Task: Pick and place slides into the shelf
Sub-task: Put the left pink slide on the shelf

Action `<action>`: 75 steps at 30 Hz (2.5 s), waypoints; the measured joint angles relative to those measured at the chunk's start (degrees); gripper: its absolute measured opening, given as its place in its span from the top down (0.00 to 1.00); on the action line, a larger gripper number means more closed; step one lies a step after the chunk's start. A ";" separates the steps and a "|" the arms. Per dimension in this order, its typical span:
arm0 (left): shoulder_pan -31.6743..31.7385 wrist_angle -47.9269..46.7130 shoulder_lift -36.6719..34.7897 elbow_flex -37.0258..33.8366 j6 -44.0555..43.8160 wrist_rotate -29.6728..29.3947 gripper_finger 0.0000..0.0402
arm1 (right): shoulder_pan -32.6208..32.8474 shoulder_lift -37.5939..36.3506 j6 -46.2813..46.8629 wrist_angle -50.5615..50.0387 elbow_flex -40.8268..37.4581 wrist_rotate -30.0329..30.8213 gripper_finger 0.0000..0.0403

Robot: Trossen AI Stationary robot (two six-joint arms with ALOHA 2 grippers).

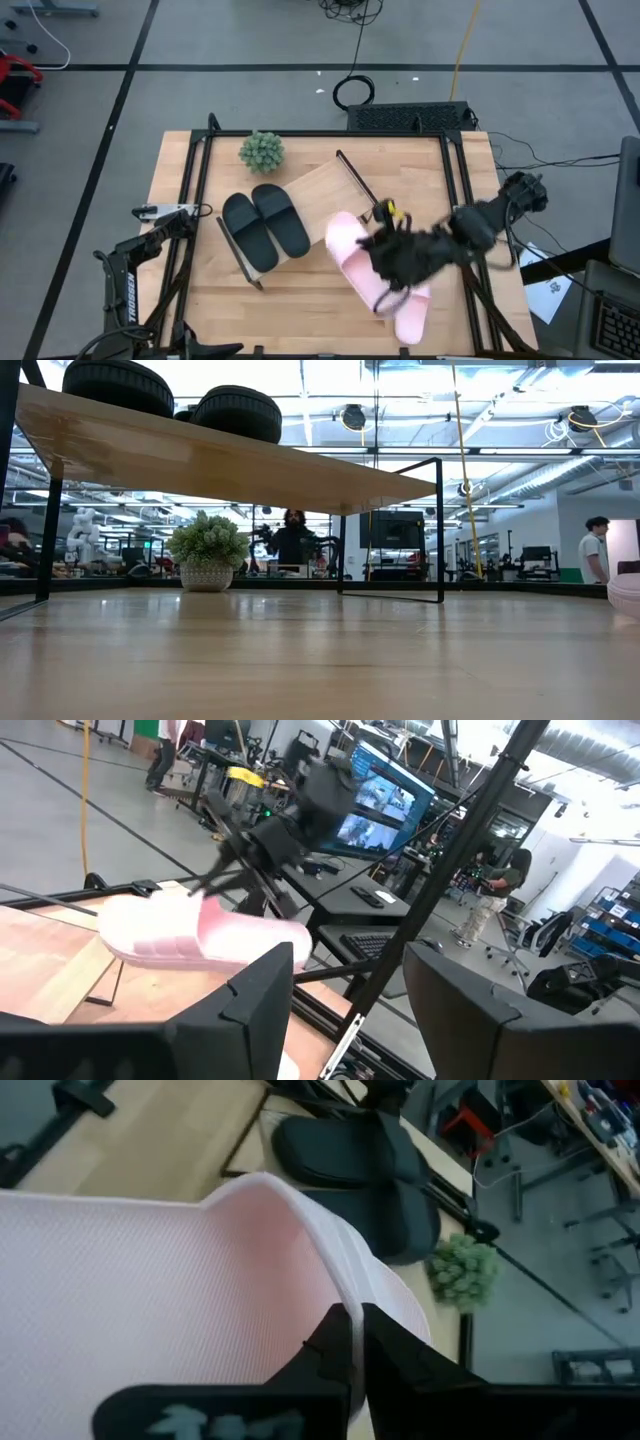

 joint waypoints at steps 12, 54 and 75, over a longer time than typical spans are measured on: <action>2.87 -0.14 0.00 0.00 0.01 0.00 0.52 | -18.17 -6.34 -27.35 21.34 -14.25 -17.04 1.00; 5.72 0.45 0.00 0.00 -1.53 0.00 0.52 | -39.63 -2.23 -34.18 61.85 -37.34 -31.35 1.00; 5.83 0.46 0.02 0.01 -1.21 0.00 0.52 | -38.39 0.70 -33.34 61.76 -37.73 -25.48 1.00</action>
